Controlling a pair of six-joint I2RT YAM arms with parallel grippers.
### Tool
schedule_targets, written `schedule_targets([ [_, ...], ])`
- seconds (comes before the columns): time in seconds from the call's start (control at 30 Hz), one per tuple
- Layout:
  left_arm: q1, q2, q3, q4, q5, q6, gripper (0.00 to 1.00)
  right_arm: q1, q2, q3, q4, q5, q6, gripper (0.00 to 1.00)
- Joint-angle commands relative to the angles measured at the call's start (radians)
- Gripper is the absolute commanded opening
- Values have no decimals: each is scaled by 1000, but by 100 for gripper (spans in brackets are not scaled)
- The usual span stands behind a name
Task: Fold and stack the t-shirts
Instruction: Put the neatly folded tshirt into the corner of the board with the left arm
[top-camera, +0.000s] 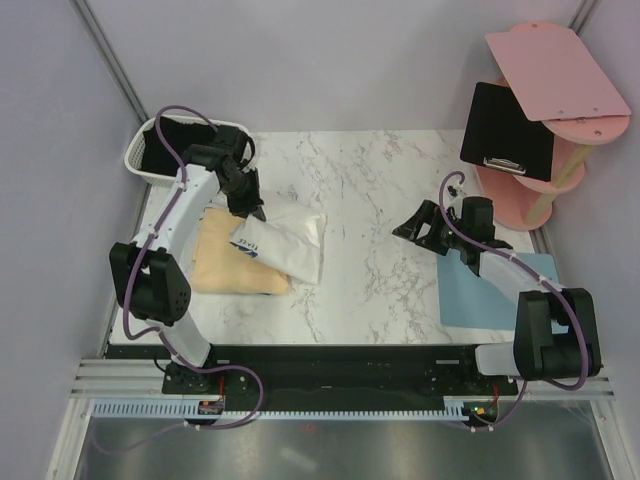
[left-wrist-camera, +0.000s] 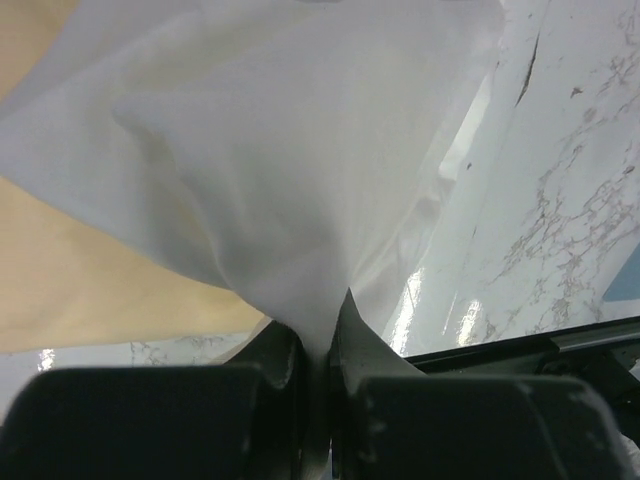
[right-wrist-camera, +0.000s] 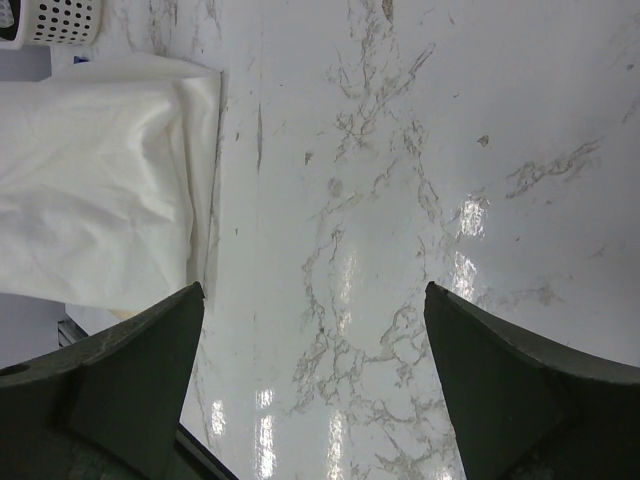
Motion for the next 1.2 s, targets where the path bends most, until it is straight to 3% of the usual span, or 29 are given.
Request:
schedule_targets([
  [0.0, 54, -87, -22, -39, 5, 83, 2, -3, 16, -16, 69, -8, 10, 98],
  [0.3, 178, -141, -34, -62, 71, 114, 2, -3, 56, -47, 120, -25, 29, 98],
  [0.53, 204, -196, -98, -82, 16, 126, 2, -3, 93, -60, 158, -30, 46, 98],
  [0.97, 230, -132, -158, -77, -317, 84, 2, -3, 124, -54, 158, -35, 43, 98],
  [1.17, 230, -75, -166, -76, -401, 66, 2, -1, 139, -43, 148, -36, 33, 98],
])
